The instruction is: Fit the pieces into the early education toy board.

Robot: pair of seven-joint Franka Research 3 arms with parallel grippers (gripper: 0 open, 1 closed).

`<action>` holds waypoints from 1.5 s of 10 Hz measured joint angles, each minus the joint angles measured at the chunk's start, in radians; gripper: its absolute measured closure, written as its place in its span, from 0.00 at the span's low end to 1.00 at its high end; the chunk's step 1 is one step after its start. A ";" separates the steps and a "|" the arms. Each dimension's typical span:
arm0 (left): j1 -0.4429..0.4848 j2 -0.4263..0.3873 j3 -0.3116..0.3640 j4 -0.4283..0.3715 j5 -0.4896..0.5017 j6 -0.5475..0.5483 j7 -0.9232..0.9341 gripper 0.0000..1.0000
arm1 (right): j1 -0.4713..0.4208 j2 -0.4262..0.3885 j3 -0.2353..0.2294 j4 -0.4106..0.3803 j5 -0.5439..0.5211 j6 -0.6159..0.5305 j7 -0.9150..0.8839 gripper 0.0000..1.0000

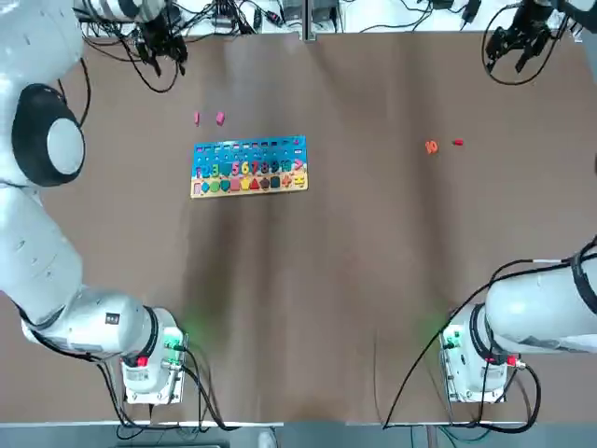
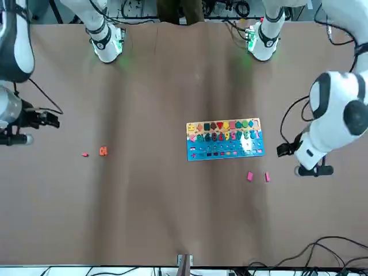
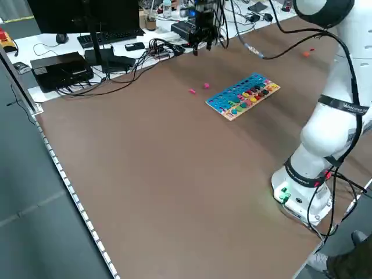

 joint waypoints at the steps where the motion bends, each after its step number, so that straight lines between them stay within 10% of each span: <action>1: 0.006 -0.004 0.001 -0.060 0.000 0.042 -0.001 0.22 | 0.004 0.022 0.001 -0.001 0.006 0.018 0.000 0.02; 5: 0.012 -0.073 0.001 -0.331 0.000 0.215 -0.001 0.78 | 0.031 0.077 0.001 -0.057 0.013 0.158 0.000 0.02; 9: 0.012 -0.079 0.002 -0.547 0.000 0.453 -0.001 0.99 | 0.074 0.078 0.002 -0.150 0.022 0.321 0.002 0.02; 15: 0.012 -0.020 0.001 -0.573 0.000 0.463 -0.001 0.99 | 0.107 0.095 0.002 -0.361 0.097 0.582 0.002 0.04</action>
